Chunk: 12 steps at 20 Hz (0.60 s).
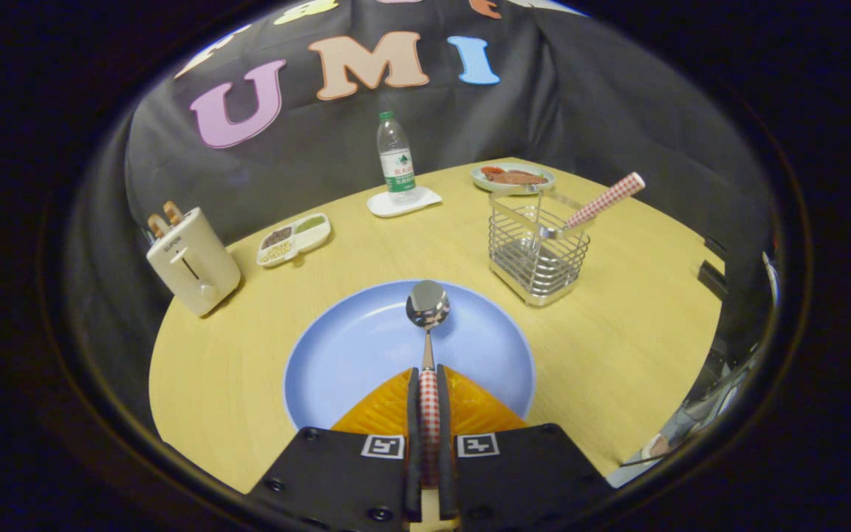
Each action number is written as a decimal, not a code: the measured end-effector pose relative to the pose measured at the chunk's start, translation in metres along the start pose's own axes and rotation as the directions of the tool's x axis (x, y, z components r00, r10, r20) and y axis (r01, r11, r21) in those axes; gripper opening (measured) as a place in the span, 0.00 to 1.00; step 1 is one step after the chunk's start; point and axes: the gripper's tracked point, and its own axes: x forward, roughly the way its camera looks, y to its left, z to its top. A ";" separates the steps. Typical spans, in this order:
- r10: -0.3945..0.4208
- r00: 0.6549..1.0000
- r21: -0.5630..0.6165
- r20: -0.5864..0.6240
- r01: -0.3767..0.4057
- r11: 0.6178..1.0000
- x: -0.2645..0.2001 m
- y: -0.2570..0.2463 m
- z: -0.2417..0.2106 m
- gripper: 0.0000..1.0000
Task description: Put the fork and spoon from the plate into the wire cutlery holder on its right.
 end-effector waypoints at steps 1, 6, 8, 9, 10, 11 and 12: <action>0.021 1.000 -0.019 -0.011 -0.022 1.000 -0.006 -0.003 0.005 0.12; 0.113 0.990 -0.186 -0.090 -0.128 0.974 -0.037 -0.038 0.038 0.12; 0.141 0.980 -0.236 -0.142 -0.172 0.956 -0.050 -0.053 0.048 0.12; 0.156 0.973 -0.250 -0.171 -0.196 0.948 -0.056 -0.060 0.053 0.12; 0.172 0.965 -0.262 -0.200 -0.222 0.939 -0.061 -0.066 0.060 0.12; 0.185 0.956 -0.280 -0.227 -0.246 0.928 -0.066 -0.071 0.067 0.12; 0.196 0.949 -0.298 -0.247 -0.267 0.916 -0.069 -0.076 0.079 0.12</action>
